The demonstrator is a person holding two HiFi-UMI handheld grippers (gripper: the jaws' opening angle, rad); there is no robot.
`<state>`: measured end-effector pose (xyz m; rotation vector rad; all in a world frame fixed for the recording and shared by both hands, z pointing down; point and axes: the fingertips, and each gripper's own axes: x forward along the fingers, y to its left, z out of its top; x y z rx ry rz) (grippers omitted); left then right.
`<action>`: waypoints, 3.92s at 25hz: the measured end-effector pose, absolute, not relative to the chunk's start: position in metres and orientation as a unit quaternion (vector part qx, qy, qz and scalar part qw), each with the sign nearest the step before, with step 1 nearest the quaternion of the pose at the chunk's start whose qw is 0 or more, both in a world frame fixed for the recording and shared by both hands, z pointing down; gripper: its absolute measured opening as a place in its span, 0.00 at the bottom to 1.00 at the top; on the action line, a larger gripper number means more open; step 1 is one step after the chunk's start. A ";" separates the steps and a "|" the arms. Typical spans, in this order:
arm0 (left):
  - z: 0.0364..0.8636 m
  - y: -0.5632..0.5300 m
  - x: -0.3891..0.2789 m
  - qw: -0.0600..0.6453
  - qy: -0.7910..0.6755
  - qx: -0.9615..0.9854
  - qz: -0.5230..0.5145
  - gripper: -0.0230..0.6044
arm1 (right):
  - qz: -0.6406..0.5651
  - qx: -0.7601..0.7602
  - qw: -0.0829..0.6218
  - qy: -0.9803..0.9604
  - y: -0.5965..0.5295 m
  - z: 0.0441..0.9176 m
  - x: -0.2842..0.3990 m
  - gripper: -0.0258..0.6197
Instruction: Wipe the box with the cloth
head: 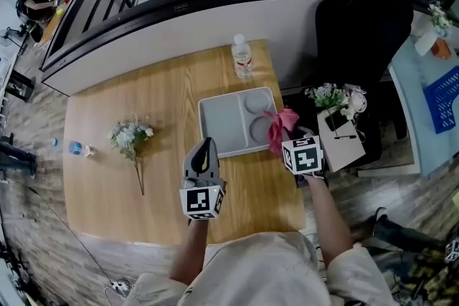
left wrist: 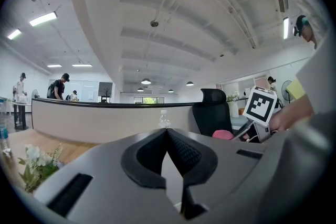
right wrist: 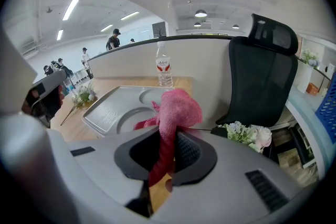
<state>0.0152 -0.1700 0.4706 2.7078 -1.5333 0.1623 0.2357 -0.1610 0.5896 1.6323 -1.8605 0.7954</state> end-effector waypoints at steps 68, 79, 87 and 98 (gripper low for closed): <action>0.375 -0.143 0.007 -0.014 -0.490 0.871 -0.003 0.06 | -0.018 0.710 0.026 -0.704 -0.081 0.366 0.274 0.13; 0.373 -0.149 -0.004 -0.014 -0.489 0.872 -0.009 0.06 | -0.023 0.714 0.026 -0.699 -0.089 0.362 0.268 0.13; 0.373 -0.153 -0.009 -0.014 -0.487 0.873 -0.009 0.06 | -0.020 0.710 0.030 -0.704 -0.091 0.365 0.260 0.13; 0.372 -0.154 -0.010 -0.015 -0.478 0.878 -0.010 0.06 | -0.020 0.713 0.043 -0.700 -0.089 0.369 0.255 0.13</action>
